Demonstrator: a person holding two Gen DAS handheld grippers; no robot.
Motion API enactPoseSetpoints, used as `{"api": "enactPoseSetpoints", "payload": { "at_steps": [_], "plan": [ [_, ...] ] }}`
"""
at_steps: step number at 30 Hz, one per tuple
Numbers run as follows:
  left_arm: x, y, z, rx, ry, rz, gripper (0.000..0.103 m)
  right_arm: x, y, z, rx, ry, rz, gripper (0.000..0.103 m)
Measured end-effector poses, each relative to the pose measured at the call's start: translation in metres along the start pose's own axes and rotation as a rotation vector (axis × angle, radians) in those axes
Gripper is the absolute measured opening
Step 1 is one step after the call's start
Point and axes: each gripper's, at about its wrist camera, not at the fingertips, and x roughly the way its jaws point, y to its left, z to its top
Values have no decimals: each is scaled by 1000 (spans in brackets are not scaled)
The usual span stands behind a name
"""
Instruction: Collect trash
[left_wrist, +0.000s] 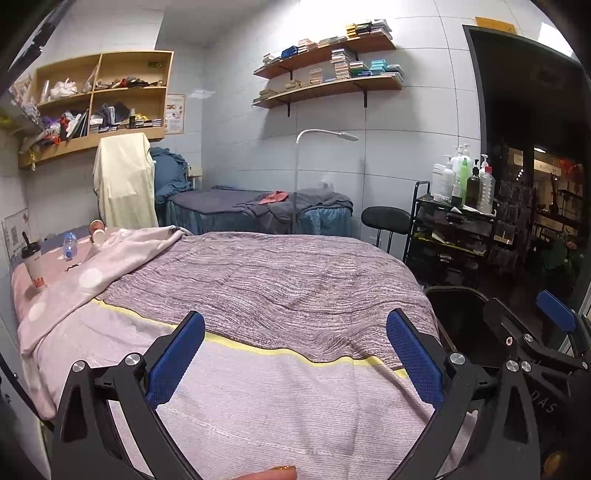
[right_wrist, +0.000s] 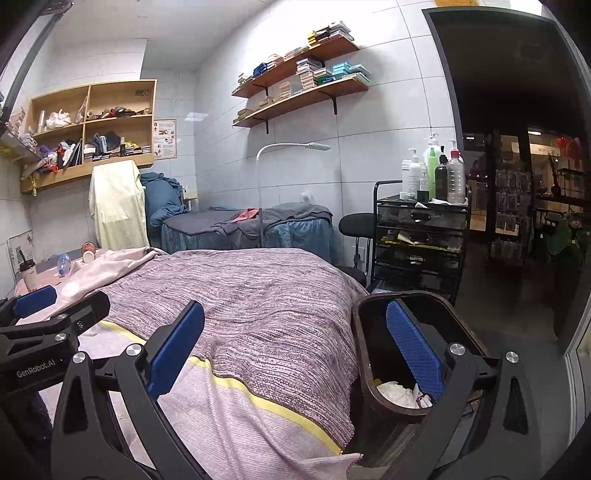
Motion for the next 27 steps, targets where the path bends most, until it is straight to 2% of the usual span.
{"api": "enactPoseSetpoints", "payload": {
  "at_steps": [27],
  "plan": [
    [-1,5,1,-2,-6,11,97,5,-5,2,10,1,4,97]
  ]
}}
